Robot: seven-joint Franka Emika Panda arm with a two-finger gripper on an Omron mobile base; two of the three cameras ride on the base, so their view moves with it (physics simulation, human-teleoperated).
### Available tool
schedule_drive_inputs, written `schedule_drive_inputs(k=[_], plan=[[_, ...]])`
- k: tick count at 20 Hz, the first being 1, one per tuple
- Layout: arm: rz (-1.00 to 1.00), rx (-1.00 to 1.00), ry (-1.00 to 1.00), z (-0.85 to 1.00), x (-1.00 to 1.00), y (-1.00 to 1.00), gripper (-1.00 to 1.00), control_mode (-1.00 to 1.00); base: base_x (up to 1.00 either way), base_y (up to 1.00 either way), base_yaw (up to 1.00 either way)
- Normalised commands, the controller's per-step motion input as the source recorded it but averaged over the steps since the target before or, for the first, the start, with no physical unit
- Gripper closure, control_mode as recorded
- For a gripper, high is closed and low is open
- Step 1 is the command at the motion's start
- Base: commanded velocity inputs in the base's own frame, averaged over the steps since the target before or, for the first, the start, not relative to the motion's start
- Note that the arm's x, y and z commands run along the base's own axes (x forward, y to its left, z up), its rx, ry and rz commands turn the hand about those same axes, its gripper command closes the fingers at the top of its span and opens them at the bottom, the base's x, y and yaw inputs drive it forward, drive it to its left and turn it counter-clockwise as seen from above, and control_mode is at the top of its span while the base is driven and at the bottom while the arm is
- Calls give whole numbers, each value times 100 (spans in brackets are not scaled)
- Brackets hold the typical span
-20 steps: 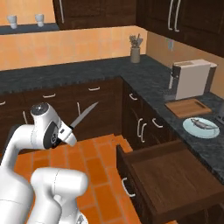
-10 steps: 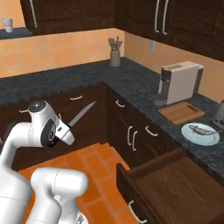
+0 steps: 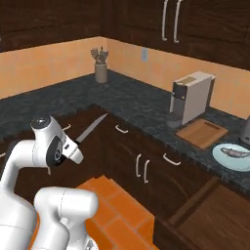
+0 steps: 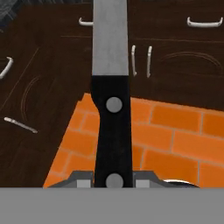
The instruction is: Pick up the knife from the drawer and place it on the cutting board. Then place the meat from the plate to the cutting board.
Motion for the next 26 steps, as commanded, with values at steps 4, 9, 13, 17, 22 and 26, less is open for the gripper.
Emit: schedule_drive_inputs(k=[4, 9, 13, 17, 22, 26], plan=[[0, 0, 0, 0, 0, 0, 100, 100, 72, 52, -64], [0, 0, 0, 0, 0, 0, 100, 100, 34, 42, -79], [0, 0, 0, 0, 0, 0, 100, 100, 66, 11, -59], [0, 0, 0, 0, 0, 0, 100, 100, 78, -40, -26], [0, 0, 0, 0, 0, 0, 100, 100, 75, -42, -15], [0, 0, 0, 0, 0, 0, 100, 100, 65, -4, 0]])
